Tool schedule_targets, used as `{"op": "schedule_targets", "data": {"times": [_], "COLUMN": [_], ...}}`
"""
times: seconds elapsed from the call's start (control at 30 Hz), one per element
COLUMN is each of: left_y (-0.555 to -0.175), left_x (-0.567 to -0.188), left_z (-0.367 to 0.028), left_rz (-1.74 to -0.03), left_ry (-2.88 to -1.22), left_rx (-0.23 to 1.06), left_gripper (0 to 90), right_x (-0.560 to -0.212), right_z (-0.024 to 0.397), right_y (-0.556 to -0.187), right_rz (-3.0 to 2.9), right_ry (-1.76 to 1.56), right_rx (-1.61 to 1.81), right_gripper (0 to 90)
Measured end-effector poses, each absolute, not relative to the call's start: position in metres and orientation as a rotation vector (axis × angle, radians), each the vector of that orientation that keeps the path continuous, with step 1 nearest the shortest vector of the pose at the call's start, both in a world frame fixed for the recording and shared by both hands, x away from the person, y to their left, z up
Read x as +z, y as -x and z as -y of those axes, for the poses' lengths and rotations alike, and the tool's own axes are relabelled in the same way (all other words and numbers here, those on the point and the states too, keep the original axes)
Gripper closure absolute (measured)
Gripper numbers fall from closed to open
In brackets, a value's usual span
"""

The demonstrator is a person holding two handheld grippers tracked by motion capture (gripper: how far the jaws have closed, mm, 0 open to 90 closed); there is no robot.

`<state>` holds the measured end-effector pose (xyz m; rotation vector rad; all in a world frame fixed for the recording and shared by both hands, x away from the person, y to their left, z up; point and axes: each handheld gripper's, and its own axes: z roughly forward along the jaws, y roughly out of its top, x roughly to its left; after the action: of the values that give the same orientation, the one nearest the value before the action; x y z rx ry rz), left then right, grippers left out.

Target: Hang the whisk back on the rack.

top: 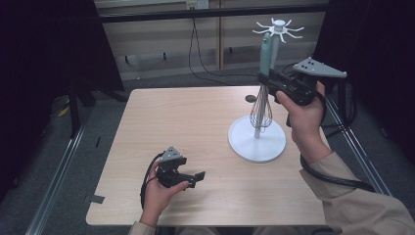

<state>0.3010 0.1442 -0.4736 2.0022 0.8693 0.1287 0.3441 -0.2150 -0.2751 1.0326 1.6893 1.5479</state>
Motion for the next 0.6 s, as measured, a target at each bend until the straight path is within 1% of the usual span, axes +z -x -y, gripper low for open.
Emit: {"op": "schedule_targets", "data": {"times": [0.6], "left_y": [-0.3015], "left_x": [-0.4726], "left_z": [-0.1441], "left_rz": [-0.865], "left_ry": [-2.0], "left_rx": [0.131], "left_gripper": [6.1], "right_x": [-0.2736], "right_z": [0.2138], "right_y": [-0.3499], "right_rz": [-1.702], "right_ry": [-1.051], "right_rx": [1.537], "right_gripper": [68.2]}}
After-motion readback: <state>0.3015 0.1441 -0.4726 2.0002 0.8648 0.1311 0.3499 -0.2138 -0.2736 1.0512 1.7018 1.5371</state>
